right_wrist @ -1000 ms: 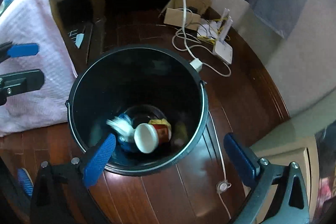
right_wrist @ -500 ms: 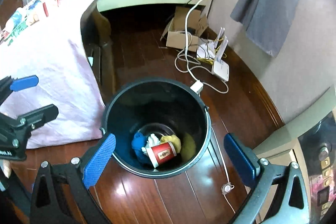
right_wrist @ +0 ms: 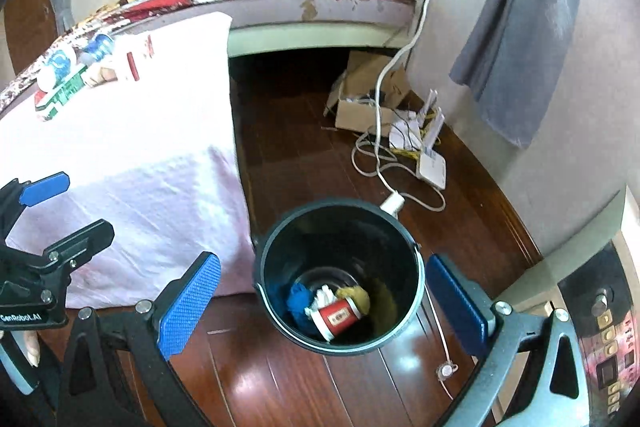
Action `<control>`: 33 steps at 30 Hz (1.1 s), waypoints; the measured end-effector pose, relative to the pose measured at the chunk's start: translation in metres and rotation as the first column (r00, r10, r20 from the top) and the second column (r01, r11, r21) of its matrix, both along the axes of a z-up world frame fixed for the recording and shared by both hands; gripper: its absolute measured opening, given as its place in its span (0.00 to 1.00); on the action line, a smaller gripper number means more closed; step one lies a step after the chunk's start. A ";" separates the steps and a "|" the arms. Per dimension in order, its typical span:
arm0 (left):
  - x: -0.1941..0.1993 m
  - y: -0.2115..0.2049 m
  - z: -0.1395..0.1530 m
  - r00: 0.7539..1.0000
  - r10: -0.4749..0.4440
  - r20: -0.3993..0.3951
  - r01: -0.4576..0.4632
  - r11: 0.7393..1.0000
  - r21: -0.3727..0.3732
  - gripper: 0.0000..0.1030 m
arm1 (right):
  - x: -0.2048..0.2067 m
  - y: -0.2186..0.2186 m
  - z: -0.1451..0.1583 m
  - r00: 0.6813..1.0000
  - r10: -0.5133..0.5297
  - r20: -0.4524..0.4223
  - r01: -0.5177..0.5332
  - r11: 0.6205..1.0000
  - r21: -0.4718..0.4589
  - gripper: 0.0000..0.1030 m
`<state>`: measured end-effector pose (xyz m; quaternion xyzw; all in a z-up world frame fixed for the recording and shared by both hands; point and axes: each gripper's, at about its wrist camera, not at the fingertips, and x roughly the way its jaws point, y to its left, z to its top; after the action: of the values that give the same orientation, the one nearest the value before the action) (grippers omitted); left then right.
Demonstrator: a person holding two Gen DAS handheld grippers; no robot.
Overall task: Collect trash
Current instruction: 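Move both tools back over the bed toward the remaining trash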
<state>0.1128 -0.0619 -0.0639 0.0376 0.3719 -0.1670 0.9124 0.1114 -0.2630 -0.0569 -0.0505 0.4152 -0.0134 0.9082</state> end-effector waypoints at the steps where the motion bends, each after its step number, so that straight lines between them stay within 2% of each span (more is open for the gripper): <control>1: 0.000 0.004 0.002 1.000 0.006 0.006 -0.006 1.000 -0.001 0.98 | 0.001 0.005 0.003 1.000 0.006 0.008 -0.006 1.000 -0.001 1.00; 9: -0.007 0.039 0.019 0.996 0.070 0.062 -0.069 0.998 -0.011 0.98 | 0.015 0.043 0.011 0.997 0.061 0.040 -0.061 0.998 0.000 1.00; 14: -0.009 0.072 0.024 0.990 0.123 0.069 -0.120 0.991 -0.052 0.98 | 0.025 0.076 0.020 0.989 0.124 0.075 -0.126 0.992 0.018 1.00; 26: -0.010 0.151 0.023 0.954 0.284 0.095 -0.282 0.959 -0.031 0.97 | 0.048 0.157 0.029 0.959 0.249 0.134 -0.261 0.962 0.082 1.00; 30: -0.005 0.179 0.021 0.939 0.330 0.095 -0.330 0.944 -0.024 0.97 | 0.059 0.181 0.028 0.962 0.255 0.099 -0.262 0.963 0.060 1.00; 33: 0.004 0.200 0.023 0.924 0.367 0.105 -0.367 0.930 -0.016 0.97 | 0.070 0.189 0.030 0.965 0.247 0.091 -0.255 0.963 0.091 1.00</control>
<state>0.1171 0.1384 -0.0410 -0.0221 0.3236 0.0097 0.9459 0.1814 -0.0738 -0.0273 -0.0558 0.3696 0.1210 0.9196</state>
